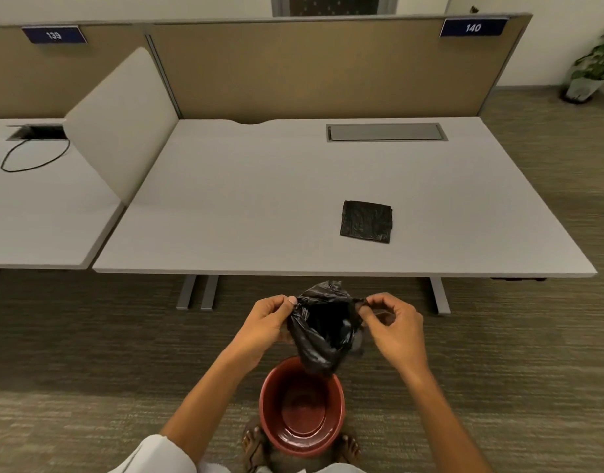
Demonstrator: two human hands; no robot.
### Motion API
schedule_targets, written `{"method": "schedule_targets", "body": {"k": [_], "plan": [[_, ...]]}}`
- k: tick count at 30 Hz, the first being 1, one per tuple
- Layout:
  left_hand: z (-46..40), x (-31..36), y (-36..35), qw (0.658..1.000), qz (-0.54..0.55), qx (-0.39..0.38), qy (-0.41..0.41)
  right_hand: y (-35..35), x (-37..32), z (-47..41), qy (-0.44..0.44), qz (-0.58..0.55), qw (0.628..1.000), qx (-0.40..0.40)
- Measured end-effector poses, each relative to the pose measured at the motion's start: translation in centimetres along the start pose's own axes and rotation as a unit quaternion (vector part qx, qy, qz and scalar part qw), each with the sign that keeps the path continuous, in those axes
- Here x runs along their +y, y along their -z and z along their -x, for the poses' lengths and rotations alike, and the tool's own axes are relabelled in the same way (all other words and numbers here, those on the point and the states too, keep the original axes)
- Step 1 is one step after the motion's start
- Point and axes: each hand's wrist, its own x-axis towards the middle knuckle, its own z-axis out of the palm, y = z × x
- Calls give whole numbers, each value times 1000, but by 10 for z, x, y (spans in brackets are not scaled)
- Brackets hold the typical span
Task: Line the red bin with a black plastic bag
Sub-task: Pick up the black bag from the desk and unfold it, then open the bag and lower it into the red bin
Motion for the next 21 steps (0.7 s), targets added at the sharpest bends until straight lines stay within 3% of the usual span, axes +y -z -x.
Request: {"method": "schedule_targets", "body": {"k": [5, 15, 19, 21], "plan": [[-2, -2, -3, 996, 84, 11, -5, -5, 1, 0, 50, 53, 997, 23], [-21, 2, 14, 997, 10, -10, -70, 2, -27, -33, 98, -15, 994, 50], [-29, 7, 19, 989, -88, 47, -111, 4, -38, -35, 132, -44, 990, 23], [-31, 9, 19, 974, -159, 112, -117, 3, -40, -35, 130, -56, 990, -2]]}}
